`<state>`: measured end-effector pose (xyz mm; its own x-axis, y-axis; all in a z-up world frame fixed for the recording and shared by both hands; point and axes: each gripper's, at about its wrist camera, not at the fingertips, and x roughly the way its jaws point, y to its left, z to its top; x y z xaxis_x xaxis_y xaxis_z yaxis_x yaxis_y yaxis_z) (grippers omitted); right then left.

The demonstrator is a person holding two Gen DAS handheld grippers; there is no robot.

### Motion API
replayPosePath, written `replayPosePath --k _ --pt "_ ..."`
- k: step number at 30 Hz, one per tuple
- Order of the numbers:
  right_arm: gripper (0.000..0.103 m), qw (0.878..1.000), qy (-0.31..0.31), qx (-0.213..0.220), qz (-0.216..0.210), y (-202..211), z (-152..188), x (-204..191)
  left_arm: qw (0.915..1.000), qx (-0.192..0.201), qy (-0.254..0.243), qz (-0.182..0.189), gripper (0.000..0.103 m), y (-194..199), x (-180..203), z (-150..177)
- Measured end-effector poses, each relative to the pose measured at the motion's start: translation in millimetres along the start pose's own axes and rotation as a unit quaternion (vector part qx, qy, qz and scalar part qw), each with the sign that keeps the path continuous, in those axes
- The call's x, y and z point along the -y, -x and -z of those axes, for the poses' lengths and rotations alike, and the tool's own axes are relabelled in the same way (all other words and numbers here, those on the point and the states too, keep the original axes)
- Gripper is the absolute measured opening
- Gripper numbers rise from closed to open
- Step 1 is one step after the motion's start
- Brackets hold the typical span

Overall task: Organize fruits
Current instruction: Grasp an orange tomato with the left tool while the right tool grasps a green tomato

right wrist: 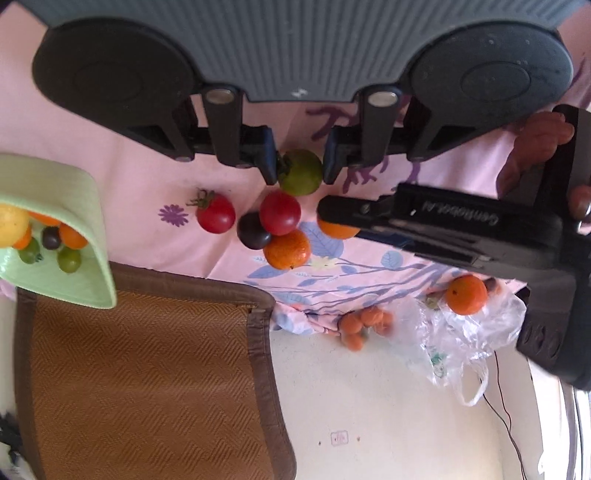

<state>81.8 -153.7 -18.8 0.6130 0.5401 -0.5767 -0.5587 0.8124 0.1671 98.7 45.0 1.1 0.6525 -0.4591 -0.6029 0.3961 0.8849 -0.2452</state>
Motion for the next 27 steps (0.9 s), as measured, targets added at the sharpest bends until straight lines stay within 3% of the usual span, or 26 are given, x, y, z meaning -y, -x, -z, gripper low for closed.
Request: replayPosePath --k 7,14,21,23,27 --pt "0.029 0.996 -0.025 0.033 0.075 78.8 52.6 23.1 0.9983 0.01 -0.047 0.032 0.035 21.5 87.6 34.9" --pt "0.029 0.99 -0.046 0.044 0.126 135.1 103.4 40.0 0.9927 0.005 -0.118 0.025 0.035 12.6 161.6 59.2" --pt "0.031 0.988 -0.036 0.059 0.138 139.7 119.4 42.3 0.9906 -0.004 -0.137 0.001 0.037 6.0 184.4 73.8" --pt "0.032 0.988 -0.032 0.064 0.137 143.9 122.8 41.8 0.9903 0.005 -0.139 -0.009 0.045 11.7 186.0 73.5" --pt "0.035 0.987 -0.031 0.071 0.139 149.5 127.3 42.0 0.9885 0.012 -0.149 -0.021 0.048 15.4 190.4 70.7"
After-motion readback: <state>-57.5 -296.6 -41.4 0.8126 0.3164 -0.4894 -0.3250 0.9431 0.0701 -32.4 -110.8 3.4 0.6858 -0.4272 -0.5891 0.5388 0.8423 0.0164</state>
